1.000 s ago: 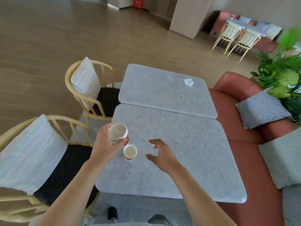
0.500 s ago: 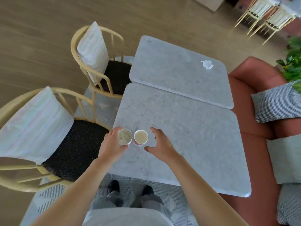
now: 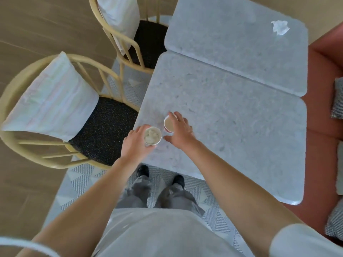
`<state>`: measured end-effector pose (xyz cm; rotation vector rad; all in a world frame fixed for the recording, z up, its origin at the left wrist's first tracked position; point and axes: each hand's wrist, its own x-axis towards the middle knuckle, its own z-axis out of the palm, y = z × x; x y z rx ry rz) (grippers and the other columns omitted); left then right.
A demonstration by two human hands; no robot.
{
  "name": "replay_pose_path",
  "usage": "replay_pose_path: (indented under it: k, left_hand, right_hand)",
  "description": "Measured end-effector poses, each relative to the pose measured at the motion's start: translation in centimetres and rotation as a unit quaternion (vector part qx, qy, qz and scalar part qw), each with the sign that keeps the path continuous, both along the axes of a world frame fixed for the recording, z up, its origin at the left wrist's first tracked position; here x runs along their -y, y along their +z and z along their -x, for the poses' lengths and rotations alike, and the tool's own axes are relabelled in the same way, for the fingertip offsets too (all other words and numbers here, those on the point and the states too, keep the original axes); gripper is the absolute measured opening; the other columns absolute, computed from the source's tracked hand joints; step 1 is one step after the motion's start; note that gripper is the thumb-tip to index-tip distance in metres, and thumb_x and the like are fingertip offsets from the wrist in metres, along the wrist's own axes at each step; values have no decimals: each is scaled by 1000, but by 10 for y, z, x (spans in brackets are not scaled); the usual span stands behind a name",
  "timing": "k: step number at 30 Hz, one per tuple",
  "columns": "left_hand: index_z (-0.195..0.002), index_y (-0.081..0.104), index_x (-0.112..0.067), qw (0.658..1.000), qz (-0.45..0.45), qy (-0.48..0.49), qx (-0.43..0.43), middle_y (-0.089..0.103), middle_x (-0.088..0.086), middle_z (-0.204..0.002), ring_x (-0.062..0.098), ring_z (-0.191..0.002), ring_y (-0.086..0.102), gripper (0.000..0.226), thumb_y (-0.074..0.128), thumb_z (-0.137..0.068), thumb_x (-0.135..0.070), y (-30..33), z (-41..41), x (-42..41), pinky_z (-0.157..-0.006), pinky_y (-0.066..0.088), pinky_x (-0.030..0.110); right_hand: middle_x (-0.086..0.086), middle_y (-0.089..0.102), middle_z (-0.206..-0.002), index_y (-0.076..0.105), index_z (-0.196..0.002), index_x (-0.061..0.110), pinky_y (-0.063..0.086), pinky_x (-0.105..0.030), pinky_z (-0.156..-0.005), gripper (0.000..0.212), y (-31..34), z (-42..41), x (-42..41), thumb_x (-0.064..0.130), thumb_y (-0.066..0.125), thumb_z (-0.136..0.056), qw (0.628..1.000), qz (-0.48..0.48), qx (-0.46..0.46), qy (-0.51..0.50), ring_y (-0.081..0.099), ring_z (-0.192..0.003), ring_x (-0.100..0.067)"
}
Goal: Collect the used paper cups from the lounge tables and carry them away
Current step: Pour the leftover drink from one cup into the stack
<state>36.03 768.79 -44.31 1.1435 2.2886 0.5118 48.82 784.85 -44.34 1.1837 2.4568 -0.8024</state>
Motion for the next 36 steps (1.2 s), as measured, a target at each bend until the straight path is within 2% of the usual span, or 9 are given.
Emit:
replay_pose_path:
  k: [6, 11, 16, 19, 23, 26, 28, 32, 36]
  left_hand:
    - [-132, 51, -29, 999, -13, 30, 4, 65, -1, -125, 34, -109, 62, 69, 91, -77, -35, -1, -15, 1, -85, 54, 52]
    - [-131, 53, -30, 999, -24, 37, 9, 66, -3, -125, 29, -111, 63, 69, 94, -75, -36, -3, -33, -6, -83, 53, 46]
    - [-129, 53, -30, 998, -38, 24, 39, 66, -2, -125, 30, -113, 63, 71, 96, -72, -33, -8, -67, -27, -89, 55, 54]
    - [-127, 50, -33, 998, -34, 3, 46, 64, -2, -122, 32, -112, 62, 73, 97, -70, -32, -15, -93, -42, -88, 55, 53]
    - [-127, 52, -32, 998, -33, -32, 48, 65, -1, -120, 33, -110, 62, 74, 97, -69, -32, -19, -133, -65, -80, 49, 42]
    - [-130, 53, -30, 997, -23, -57, 37, 64, -3, -123, 31, -111, 62, 72, 95, -72, -35, -19, -164, -79, -80, 53, 44]
    - [-130, 53, -31, 997, -19, -66, 28, 64, -4, -123, 30, -111, 63, 71, 94, -73, -37, -20, -180, -85, -78, 52, 41]
    - [-128, 50, -36, 996, -16, -90, 23, 64, -6, -120, 28, -109, 63, 70, 94, -72, -41, -19, -201, -94, -79, 55, 43]
    - [-117, 47, -43, 995, -26, -90, 23, 64, -9, -114, 24, -101, 63, 68, 95, -70, -43, -19, -209, -97, -74, 50, 37]
  right_hand:
    - [1, 38, -153, 37, -157, 28, 46, -46, -102, 74, -5, -17, -5, 27, 75, -93, 999, -31, -27, -2, 46, -133, -31]
    - [0, 38, -152, 44, -150, 25, 47, -48, -105, 80, -1, -75, -11, 6, 76, -80, 998, -9, -52, -43, 45, -133, -31]
    - [2, 39, -149, 49, -144, 25, 48, -47, -102, 82, 7, -151, -15, -4, 73, -72, 995, 0, -64, -74, 43, -135, -28]
    - [3, 40, -147, 51, -143, 26, 48, -45, -103, 82, 11, -190, -15, -8, 71, -71, 994, -1, -65, -84, 44, -133, -28]
    - [5, 40, -147, 51, -142, 28, 43, -41, -109, 84, 18, -232, -18, -12, 66, -69, 994, -5, -60, -89, 43, -134, -26]
    - [6, 40, -146, 51, -141, 28, 37, -35, -108, 86, 20, -263, -21, -12, 66, -67, 994, -9, -61, -92, 41, -135, -23]
    - [7, 41, -146, 51, -141, 29, 32, -31, -106, 87, 20, -281, -23, -12, 68, -65, 993, -15, -64, -96, 40, -136, -22]
    - [8, 42, -146, 52, -139, 30, 34, -32, -107, 88, 15, -307, -27, -14, 65, -64, 994, -13, -56, -95, 39, -139, -20]
    - [9, 49, -143, 56, -137, 29, 39, -38, -108, 80, 5, -319, -25, -12, 64, -69, 998, -11, -40, -49, 43, -139, -20]
